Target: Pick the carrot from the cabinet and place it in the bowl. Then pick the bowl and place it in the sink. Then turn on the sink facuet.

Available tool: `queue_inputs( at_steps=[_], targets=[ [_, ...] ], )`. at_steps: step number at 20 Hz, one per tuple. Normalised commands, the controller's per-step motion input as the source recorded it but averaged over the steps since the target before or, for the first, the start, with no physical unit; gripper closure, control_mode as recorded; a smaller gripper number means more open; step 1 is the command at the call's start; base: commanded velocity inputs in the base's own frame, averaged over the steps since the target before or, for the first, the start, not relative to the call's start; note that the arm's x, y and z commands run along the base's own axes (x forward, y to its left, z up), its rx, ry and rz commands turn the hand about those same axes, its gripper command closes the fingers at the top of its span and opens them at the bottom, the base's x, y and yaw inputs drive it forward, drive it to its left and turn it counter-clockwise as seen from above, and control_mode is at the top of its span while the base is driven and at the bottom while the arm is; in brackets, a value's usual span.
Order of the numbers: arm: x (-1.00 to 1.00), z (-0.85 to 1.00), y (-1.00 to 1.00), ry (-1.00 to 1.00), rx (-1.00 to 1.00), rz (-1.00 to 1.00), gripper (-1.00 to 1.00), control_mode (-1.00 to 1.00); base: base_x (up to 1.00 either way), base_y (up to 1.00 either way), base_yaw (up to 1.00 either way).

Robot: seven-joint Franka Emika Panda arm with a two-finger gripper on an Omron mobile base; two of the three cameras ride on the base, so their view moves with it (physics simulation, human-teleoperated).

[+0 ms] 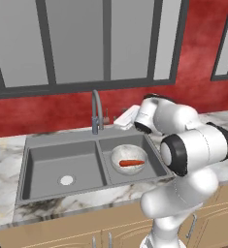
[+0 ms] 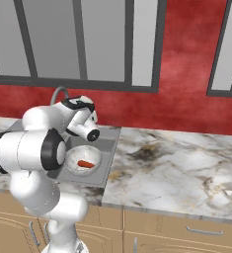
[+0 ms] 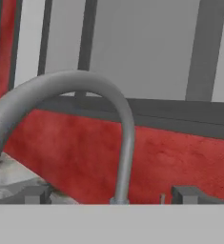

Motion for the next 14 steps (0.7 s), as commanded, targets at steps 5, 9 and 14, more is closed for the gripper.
queue_inputs(
  at_steps=[5, 9, 14],
  targets=[
    [0.47, -0.13, 0.0, 0.0, 0.05, -0.06, -1.0, -1.0, 0.0, 0.0, 0.0],
    [0.38, -0.24, 0.0, 0.0, 0.04, -0.03, -1.0, -1.0, 0.0, 0.0, 0.0],
    [0.25, -0.29, -0.01, -0.02, 0.04, 0.0, -1.0, -1.0, 0.0, 0.0, 0.0]
  ],
)
